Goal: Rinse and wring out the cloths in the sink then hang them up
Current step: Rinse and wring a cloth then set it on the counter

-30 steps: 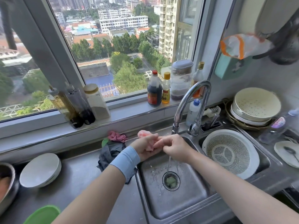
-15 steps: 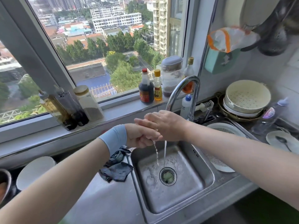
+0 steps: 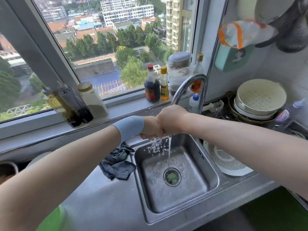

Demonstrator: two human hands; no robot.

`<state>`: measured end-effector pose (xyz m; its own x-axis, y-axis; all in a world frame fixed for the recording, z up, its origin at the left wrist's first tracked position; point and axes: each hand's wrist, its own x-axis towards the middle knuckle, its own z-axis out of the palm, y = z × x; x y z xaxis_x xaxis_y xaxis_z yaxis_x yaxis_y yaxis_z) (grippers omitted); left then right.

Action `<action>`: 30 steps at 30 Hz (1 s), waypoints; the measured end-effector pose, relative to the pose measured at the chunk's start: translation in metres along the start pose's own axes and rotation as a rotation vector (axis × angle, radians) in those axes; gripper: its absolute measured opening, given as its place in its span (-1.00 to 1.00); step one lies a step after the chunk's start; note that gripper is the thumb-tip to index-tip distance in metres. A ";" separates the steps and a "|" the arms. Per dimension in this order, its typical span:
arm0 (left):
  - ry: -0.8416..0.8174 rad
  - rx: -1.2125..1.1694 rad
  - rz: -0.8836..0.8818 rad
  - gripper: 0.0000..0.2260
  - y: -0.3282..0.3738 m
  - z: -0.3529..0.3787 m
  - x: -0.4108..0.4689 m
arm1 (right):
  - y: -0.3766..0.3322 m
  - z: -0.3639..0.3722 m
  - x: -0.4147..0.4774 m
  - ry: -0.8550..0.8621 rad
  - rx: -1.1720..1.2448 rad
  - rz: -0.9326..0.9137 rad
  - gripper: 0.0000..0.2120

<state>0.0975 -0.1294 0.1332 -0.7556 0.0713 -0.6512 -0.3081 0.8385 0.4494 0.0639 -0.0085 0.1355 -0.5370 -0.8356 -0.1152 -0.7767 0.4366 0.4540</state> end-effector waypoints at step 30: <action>-0.547 -0.660 0.116 -0.74 -0.048 0.021 -0.014 | -0.045 0.038 -0.043 0.470 0.356 -0.092 -0.36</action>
<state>0.1350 -0.1589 0.1083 -0.4709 0.5290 -0.7060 -0.6471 0.3368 0.6840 0.1097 0.0208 0.0867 -0.3219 -0.8978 0.3006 -0.9193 0.3723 0.1276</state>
